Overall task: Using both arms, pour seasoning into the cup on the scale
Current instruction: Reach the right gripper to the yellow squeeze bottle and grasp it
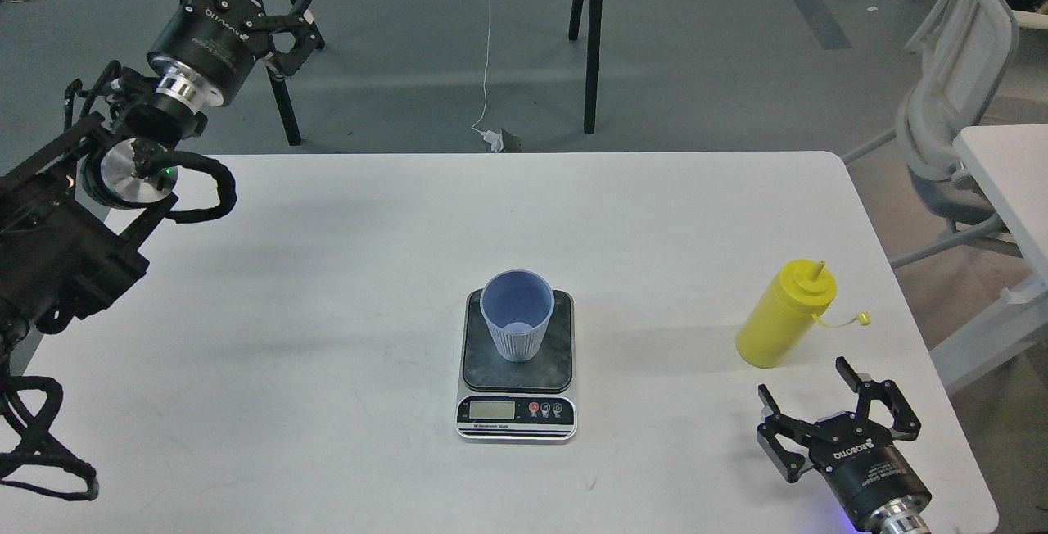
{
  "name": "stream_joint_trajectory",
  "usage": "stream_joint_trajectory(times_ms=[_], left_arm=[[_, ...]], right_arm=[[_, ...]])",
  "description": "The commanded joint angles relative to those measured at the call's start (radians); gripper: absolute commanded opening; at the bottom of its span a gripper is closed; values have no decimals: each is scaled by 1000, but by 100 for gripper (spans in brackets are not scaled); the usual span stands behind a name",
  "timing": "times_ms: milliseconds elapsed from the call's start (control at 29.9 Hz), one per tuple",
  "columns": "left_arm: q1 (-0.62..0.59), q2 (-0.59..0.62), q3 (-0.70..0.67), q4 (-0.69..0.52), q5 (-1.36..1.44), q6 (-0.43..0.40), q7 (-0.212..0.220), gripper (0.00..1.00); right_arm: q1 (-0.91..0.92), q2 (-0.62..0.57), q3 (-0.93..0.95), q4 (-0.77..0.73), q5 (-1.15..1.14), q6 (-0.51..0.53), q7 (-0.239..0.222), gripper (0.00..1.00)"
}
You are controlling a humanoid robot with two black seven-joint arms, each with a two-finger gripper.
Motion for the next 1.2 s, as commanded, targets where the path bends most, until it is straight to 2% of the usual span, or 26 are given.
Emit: stream_joint_trajectory(times_ms=[0, 501, 601, 869, 1102, 1169], left_arm=[[-3, 16, 0, -2, 3, 0, 2, 100], [6, 87, 12, -2, 4, -3, 12, 100], [9, 87, 12, -2, 4, -1, 29, 100], [43, 90, 11, -2, 4, -1, 31, 100], [47, 133, 11, -2, 4, -3, 31, 100], [49, 136, 11, -2, 4, -3, 31, 100]], right_arm=[[41, 21, -1, -47, -3, 0, 0, 99], [125, 59, 19, -116, -3, 0, 6, 99], [162, 87, 16, -163, -3, 0, 11, 99], [247, 154, 1, -268, -3, 0, 11, 99], [314, 188, -1, -324, -3, 0, 11, 97], [334, 190, -1, -338, -3, 0, 12, 93]])
